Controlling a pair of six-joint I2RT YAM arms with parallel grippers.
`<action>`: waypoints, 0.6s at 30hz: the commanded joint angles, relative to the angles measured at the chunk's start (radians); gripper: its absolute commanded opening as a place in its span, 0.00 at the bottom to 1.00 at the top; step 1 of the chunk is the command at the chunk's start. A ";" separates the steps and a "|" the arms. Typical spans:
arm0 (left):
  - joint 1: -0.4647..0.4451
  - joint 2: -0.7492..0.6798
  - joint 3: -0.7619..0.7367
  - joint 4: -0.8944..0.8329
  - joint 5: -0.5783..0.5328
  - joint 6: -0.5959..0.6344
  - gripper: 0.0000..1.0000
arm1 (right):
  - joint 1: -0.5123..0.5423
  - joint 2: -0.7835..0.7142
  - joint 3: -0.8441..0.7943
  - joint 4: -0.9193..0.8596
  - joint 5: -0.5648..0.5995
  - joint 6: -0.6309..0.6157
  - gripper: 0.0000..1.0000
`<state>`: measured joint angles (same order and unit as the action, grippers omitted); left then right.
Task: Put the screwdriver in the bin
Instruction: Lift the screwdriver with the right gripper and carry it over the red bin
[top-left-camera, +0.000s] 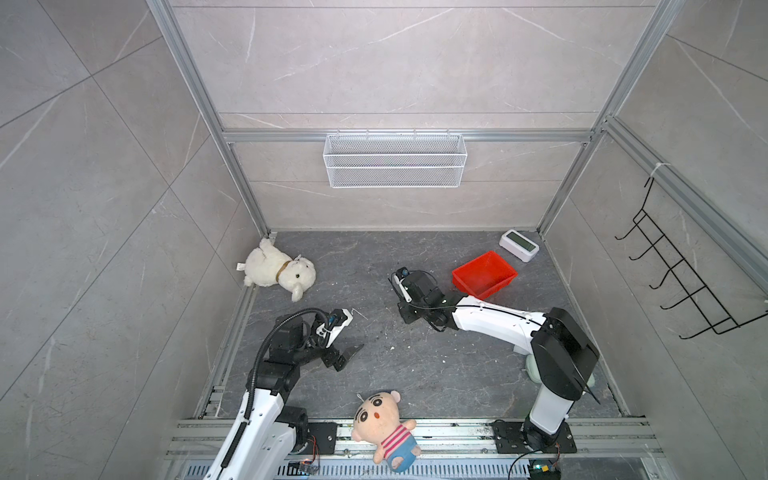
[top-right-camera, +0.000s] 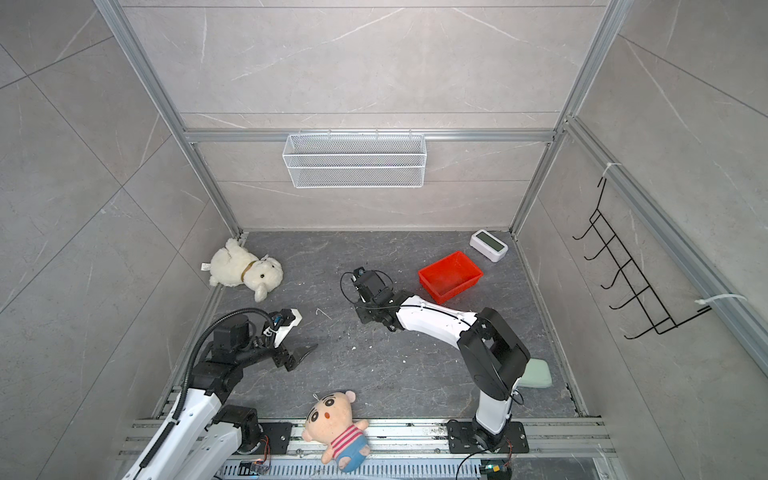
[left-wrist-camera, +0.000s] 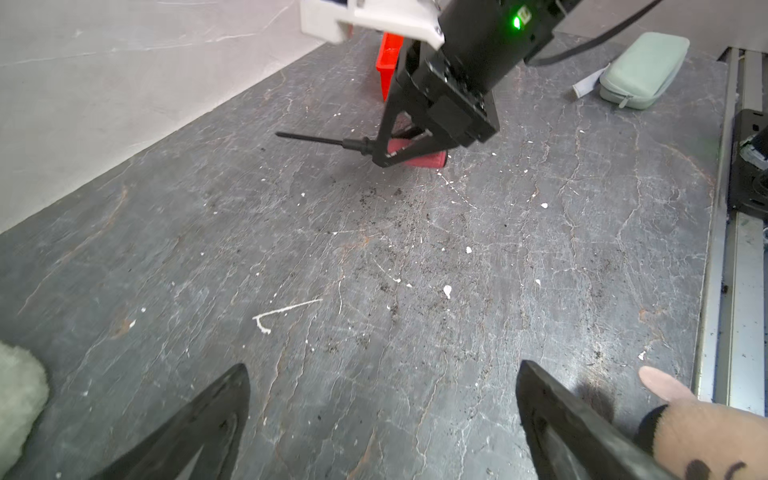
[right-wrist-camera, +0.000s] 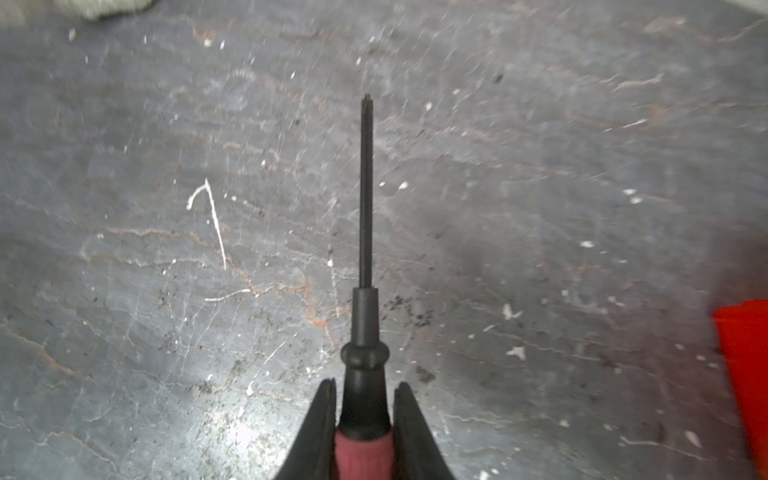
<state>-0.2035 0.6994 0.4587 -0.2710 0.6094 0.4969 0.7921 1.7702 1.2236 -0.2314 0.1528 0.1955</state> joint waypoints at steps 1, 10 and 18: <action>-0.069 0.078 0.055 0.124 -0.042 -0.014 1.00 | -0.025 -0.066 -0.022 0.003 0.002 0.015 0.00; -0.242 0.361 0.137 0.355 -0.083 -0.063 1.00 | -0.101 -0.188 -0.082 -0.015 0.032 0.015 0.00; -0.350 0.616 0.245 0.530 -0.084 -0.075 1.00 | -0.173 -0.296 -0.166 -0.004 0.076 0.091 0.00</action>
<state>-0.5270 1.2617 0.6498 0.1223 0.5228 0.4477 0.6376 1.5181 1.0866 -0.2344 0.1936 0.2306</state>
